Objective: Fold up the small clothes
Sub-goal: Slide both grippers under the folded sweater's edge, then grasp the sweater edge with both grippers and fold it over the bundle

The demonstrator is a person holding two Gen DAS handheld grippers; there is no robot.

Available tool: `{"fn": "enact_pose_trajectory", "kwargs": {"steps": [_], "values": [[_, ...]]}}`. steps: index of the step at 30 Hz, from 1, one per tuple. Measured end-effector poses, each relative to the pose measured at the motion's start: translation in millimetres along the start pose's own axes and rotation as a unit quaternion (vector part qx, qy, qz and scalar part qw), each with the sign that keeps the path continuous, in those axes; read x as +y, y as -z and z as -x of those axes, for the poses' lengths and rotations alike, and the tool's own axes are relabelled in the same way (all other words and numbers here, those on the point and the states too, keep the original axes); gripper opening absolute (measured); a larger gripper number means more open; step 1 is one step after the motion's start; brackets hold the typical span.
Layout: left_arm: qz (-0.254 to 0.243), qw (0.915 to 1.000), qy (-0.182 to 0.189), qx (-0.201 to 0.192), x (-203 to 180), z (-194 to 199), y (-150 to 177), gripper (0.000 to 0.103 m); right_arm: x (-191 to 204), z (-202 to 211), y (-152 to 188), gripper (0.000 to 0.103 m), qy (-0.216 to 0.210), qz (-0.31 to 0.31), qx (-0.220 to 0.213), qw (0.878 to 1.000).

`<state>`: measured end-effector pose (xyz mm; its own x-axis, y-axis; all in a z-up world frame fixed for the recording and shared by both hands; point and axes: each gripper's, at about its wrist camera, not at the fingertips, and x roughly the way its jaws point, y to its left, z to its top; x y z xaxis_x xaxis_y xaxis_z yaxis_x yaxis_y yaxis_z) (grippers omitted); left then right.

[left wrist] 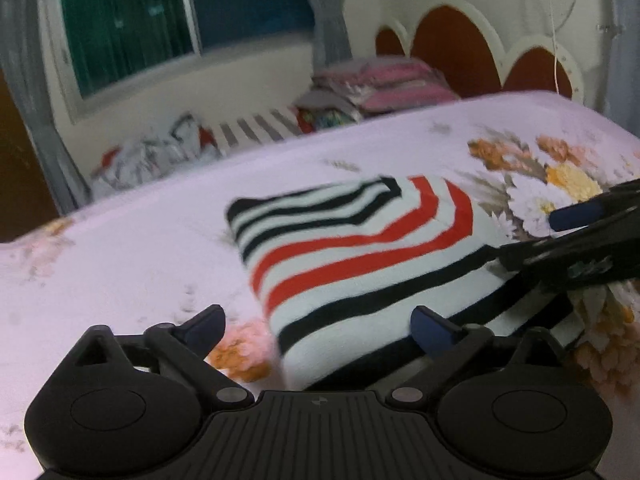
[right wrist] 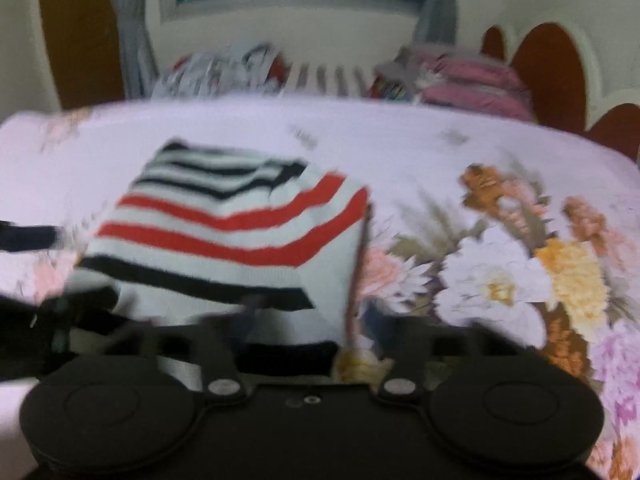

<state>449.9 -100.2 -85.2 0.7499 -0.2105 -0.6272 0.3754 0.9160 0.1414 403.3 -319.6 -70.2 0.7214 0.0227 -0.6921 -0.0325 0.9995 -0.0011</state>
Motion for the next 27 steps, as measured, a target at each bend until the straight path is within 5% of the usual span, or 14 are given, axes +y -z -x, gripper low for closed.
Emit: {"fn": "enact_pose_trajectory", "kwargs": {"steps": [2, 8, 17, 21, 27], "values": [[0.02, 0.9998, 0.008, 0.004, 9, 5, 9, 0.098, -12, 11, 6, 0.062, -0.016, -0.024, -0.002, 1.0], [0.09, 0.9953, 0.01, 0.033, 28, 4, 32, 0.097, -53, 20, 22, 0.062, -0.06, -0.109, 0.003, 0.992], [0.18, 0.9793, 0.068, 0.064, 41, -31, 18, 0.097, -96, -38, 11, 0.063, -0.181, -0.201, 0.049, 0.961], [0.194, 0.9753, 0.058, 0.087, 45, -50, 13, 0.097, -109, -61, 13, 0.063, -0.209, -0.227, 0.074, 0.948], [0.265, 0.9536, 0.097, 0.104, 56, -74, 16, 0.097, -123, -83, 17, 0.065, -0.255, -0.249, 0.1, 0.929]]}}
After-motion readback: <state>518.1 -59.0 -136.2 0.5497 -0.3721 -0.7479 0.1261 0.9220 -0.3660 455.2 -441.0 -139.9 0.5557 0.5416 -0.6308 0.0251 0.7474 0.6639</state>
